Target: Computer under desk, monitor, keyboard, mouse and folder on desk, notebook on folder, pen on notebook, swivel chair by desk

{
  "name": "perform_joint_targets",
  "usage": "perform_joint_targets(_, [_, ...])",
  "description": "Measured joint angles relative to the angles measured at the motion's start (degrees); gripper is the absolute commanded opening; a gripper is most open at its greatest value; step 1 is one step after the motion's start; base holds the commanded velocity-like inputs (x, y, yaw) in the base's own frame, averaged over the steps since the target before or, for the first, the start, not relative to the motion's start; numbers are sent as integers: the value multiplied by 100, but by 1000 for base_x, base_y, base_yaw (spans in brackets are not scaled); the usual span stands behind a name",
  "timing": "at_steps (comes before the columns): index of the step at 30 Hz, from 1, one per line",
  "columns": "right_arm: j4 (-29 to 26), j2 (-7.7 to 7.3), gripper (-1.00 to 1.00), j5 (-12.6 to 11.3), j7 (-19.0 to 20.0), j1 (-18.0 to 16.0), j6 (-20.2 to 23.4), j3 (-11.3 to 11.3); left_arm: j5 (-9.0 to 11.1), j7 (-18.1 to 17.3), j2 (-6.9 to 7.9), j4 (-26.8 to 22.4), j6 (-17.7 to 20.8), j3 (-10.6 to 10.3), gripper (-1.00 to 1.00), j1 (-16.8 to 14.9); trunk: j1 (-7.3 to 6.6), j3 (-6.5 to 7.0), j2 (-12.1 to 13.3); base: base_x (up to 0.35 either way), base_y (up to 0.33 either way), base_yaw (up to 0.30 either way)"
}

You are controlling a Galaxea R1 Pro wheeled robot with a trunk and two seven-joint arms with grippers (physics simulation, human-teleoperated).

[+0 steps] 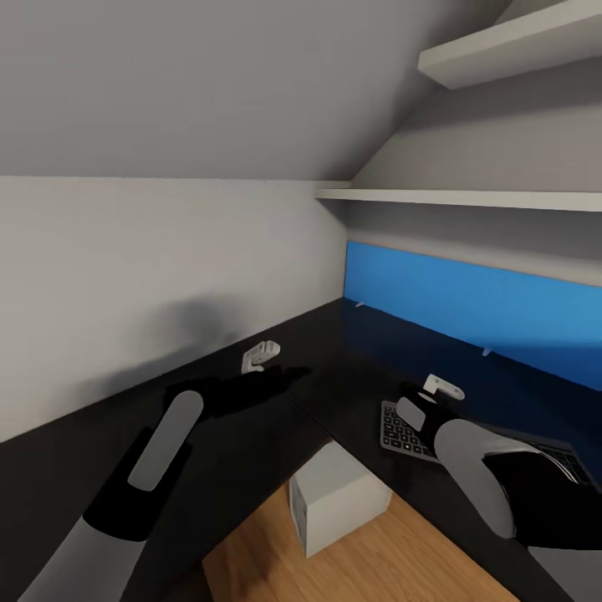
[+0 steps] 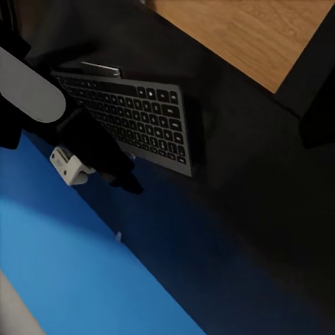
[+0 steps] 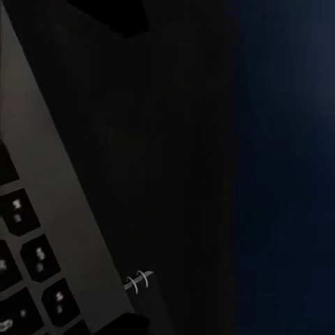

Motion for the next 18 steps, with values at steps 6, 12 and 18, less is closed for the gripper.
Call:
perform_joint_targets(6, [-1, 0, 100, -3, 1, 0, 1, 0, -7, 0, 0, 1, -6, -4, 100, 0, 0, 0, 0, 0, 116, 0])
perform_joint_targets(12, [0, 0, 100, -3, 0, 0, 0, 0, -4, 5, 0, 2, -2, -9, 100, 0, 0, 0, 0, 0, 36, 0])
perform_joint_targets(18, [0, 0, 100, -3, 0, 0, -1, 0, -4, 8, 0, 2, 1, -10, 100, 0, 0, 0, 0, 0, 4, -36])
